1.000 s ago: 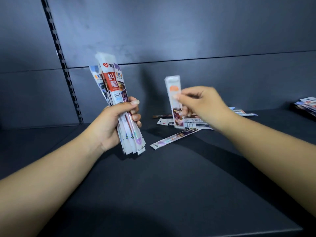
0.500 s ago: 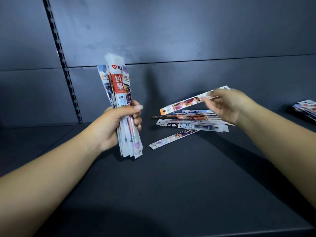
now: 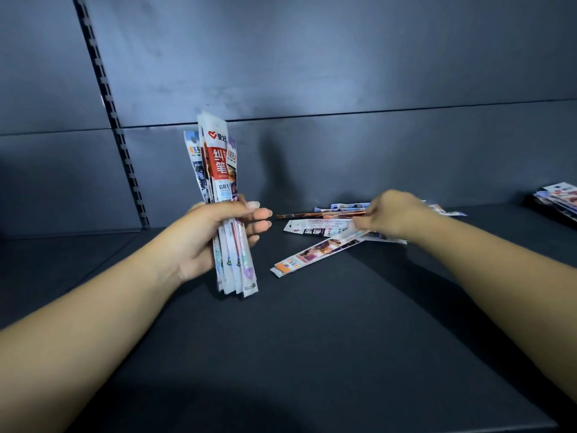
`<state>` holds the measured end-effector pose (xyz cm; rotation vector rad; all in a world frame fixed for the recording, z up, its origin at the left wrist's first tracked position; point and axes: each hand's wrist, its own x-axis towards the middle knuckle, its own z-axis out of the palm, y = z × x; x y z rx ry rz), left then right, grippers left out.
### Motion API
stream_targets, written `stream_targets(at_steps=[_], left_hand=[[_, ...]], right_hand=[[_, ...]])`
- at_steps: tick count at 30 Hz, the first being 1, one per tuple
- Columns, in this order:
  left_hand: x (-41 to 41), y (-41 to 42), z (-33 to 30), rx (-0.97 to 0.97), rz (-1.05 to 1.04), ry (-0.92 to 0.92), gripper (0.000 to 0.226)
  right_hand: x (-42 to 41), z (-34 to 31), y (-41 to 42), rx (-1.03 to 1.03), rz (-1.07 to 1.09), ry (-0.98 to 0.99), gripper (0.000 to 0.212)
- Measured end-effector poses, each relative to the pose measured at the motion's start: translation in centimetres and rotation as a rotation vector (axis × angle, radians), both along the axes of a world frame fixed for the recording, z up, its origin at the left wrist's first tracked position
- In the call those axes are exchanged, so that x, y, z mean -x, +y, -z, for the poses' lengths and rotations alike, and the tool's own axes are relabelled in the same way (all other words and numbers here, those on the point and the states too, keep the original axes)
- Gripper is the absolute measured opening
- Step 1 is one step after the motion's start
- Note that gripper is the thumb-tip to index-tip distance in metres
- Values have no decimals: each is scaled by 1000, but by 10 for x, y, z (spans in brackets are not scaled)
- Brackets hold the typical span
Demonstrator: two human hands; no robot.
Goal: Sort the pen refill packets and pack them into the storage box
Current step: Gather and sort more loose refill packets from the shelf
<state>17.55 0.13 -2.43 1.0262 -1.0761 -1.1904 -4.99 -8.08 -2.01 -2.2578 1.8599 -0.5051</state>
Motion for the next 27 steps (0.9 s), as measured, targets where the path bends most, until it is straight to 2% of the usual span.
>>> stream_targets(at_steps=[1,3,4,6,8,11,12,15,17,19,21,23,24,27], left_hand=[[0,0,-1,11,3,-12,16],[-1,0,-2,28,11,-24,9],[-2,0,-2,33,12,-27,9],[-2,0,-2,35,15,-33,13],[-2,1,-2,40,19,-39,14],[-3,2,-3,47,34,-34,13],[-3,2,-3,46,42,-32,13],[-2,3,-2,37,58,-34,13],[-3,3,-1,37,60,-30,13],[-4,2,-2,45,54,-18,13],[-3,3,-1,63,43,6,13],[-1,4,0,88,38,33,14],[1,5,0,103,36,46,14],[6,6,-1,166,39,58,15]], right_hand=[[1,-5,1,21,-73,-26,37],[-1,-10,6,-49,-285,-228,32],[-4,-9,10,-100,-395,-196,37],[-13,2,9,-196,-513,5,54],[-21,12,4,-185,-551,96,49],[-27,8,2,-184,-562,80,15],[-29,7,3,-212,-559,100,10],[-30,3,8,-291,-540,142,22],[-27,2,13,-305,-511,99,23],[-24,-2,17,-234,-495,-134,12],[-24,-9,21,-190,-493,-609,6],[-27,-16,28,-294,-493,-1114,7],[-29,-19,32,-343,-512,-1271,8],[-43,-19,44,-401,-550,-1431,7]])
